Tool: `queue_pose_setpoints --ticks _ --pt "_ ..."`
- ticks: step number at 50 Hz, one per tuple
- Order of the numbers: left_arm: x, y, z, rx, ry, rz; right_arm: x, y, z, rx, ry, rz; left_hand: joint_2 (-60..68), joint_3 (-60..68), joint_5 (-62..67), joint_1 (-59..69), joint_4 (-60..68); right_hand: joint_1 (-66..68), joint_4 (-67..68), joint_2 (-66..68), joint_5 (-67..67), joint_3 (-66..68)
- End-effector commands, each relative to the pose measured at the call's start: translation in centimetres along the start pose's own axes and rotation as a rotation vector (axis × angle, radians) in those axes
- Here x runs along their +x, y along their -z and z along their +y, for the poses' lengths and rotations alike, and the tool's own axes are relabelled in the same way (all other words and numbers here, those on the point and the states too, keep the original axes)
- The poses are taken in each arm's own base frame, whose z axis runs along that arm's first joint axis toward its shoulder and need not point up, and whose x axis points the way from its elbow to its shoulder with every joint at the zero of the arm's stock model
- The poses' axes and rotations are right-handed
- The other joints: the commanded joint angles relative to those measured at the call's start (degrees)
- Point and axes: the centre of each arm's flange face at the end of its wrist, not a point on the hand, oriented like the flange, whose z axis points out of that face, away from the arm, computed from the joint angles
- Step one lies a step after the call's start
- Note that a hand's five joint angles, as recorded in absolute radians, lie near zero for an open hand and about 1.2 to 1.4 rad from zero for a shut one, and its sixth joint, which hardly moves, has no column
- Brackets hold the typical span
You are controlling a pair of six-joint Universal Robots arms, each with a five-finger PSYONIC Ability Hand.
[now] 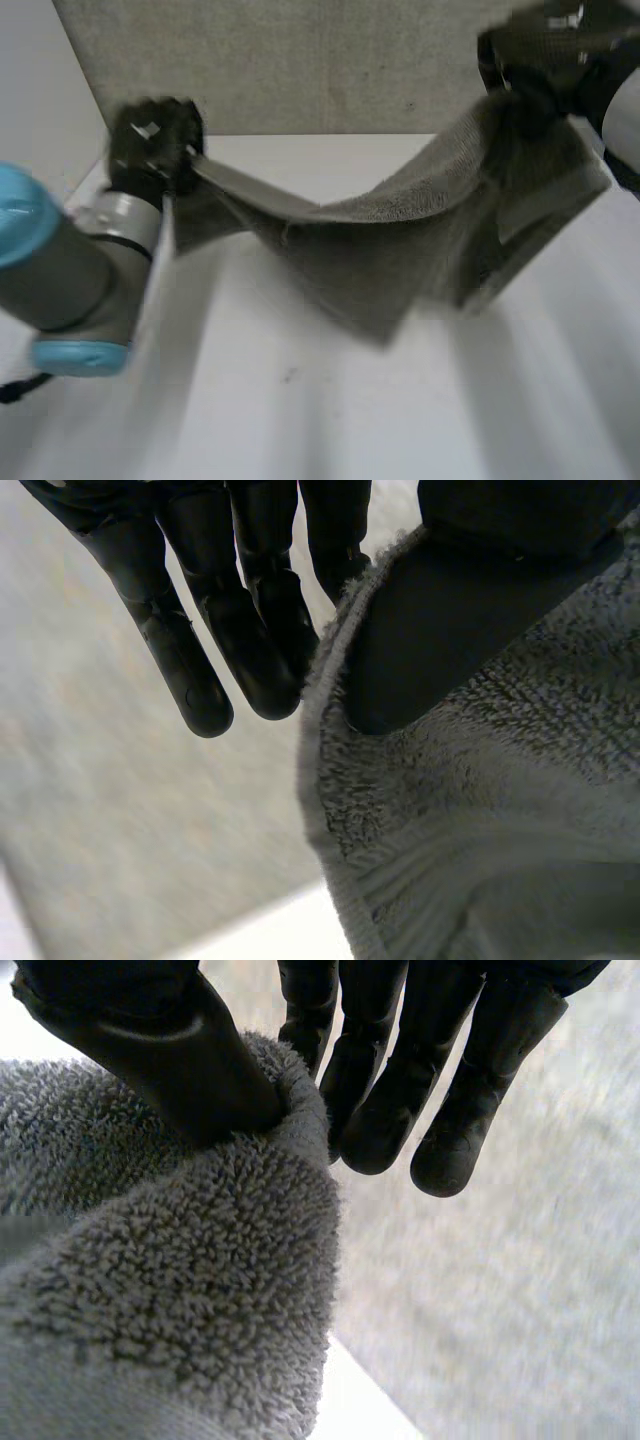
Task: Fold the towel.
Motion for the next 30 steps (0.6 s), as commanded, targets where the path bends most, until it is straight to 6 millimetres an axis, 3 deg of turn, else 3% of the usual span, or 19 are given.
queue_pose_setpoints --ticks 1,2,5,7,8,10,14,16,19,21,22,24,25,27,28,29,30 --pt "-1.0 2.7 -5.6 0.12 -0.164 0.044 -1.1 -1.7 6.1 -0.229 0.053 -0.106 10.27 10.33 10.94 11.87 10.29 4.09 3.34 4.15 3.92 3.8" --pt "-1.0 2.8 -5.6 0.119 -0.164 0.044 -1.1 -1.7 6.1 -0.23 0.053 -0.107 10.27 10.33 10.94 11.87 10.29 4.09 3.34 4.15 3.92 3.8" --pt "-0.5 4.1 -4.6 0.021 -0.22 0.123 -2.7 -1.5 9.5 -0.388 0.105 -0.213 10.27 10.33 10.94 11.87 10.29 4.09 3.34 4.15 3.92 3.8" --pt "0.1 5.3 -2.6 -0.114 -0.252 0.206 -3.3 -1.5 10.5 -0.432 0.121 -0.247 10.27 10.33 10.94 11.87 10.29 4.09 3.34 4.15 3.92 3.8" --pt "0.1 5.3 -2.6 -0.115 -0.252 0.207 -3.3 -1.5 10.5 -0.433 0.122 -0.248 10.27 10.33 10.94 11.87 10.29 4.09 3.34 4.15 3.92 3.8" --pt "0.6 6.0 0.3 -0.262 -0.272 0.264 -4.3 -1.8 12.4 -0.499 0.145 -0.3 10.27 10.33 10.94 11.87 10.29 4.09 3.34 4.15 3.92 3.8" --pt "0.7 5.9 2.7 -0.365 -0.304 0.293 -5.0 -2.5 13.8 -0.536 0.169 -0.327 10.27 10.33 10.94 11.87 10.29 4.09 3.34 4.15 3.92 3.8" --pt "1.0 4.8 4.3 -0.4 -0.341 0.31 -5.3 -3.6 14.6 -0.535 0.186 -0.338 10.27 10.33 10.94 11.87 10.29 4.09 3.34 4.15 3.92 3.8" --pt "1.1 3.9 4.6 -0.392 -0.357 0.312 -5.2 -4.7 14.4 -0.507 0.191 -0.322 10.27 10.33 10.94 11.87 10.29 4.09 3.34 4.15 3.92 3.8" --pt "1.1 0.8 3.8 -0.315 -0.378 0.287 -4.5 -7.6 13.6 -0.41 0.197 -0.252 10.27 10.33 10.94 11.87 10.29 4.09 3.34 4.15 3.92 3.8" --pt "1.1 0.8 3.8 -0.315 -0.378 0.287 -4.5 -7.6 13.6 -0.409 0.197 -0.251 10.27 10.33 10.94 11.87 10.29 4.09 3.34 4.15 3.92 3.8" --pt "0.7 -3.2 1.2 -0.185 -0.391 0.215 -3.0 -10.7 10.9 -0.232 0.208 -0.131 10.27 10.33 10.94 11.87 10.29 4.09 3.34 4.15 3.92 3.8" --pt "0.7 -3.2 1.2 -0.184 -0.391 0.214 -3.0 -10.8 10.9 -0.231 0.208 -0.131 10.27 10.33 10.94 11.87 10.29 4.09 3.34 4.15 3.92 3.8" --pt "-0.1 -6.9 -3.5 -0.002 -0.391 0.111 -0.4 -13.2 6.2 0.019 0.183 0.039 10.27 10.33 10.94 11.87 10.29 4.09 3.34 4.15 3.92 3.8" --pt "-0.1 -6.9 -3.6 -0.001 -0.391 0.111 -0.4 -13.2 6.2 0.021 0.182 0.04 10.27 10.33 10.94 11.87 10.29 4.09 3.34 4.15 3.92 3.8" --pt "-0.6 -8.3 -6.5 0.106 -0.382 0.044 0.9 -13.8 3.7 0.148 0.15 0.118 10.27 10.33 10.94 11.87 10.29 4.09 3.34 4.15 3.92 3.8" --pt "-0.6 -8.3 -6.5 0.107 -0.382 0.043 0.9 -13.8 3.7 0.149 0.15 0.119 10.27 10.33 10.94 11.87 10.29 4.09 3.34 4.15 3.92 3.8"
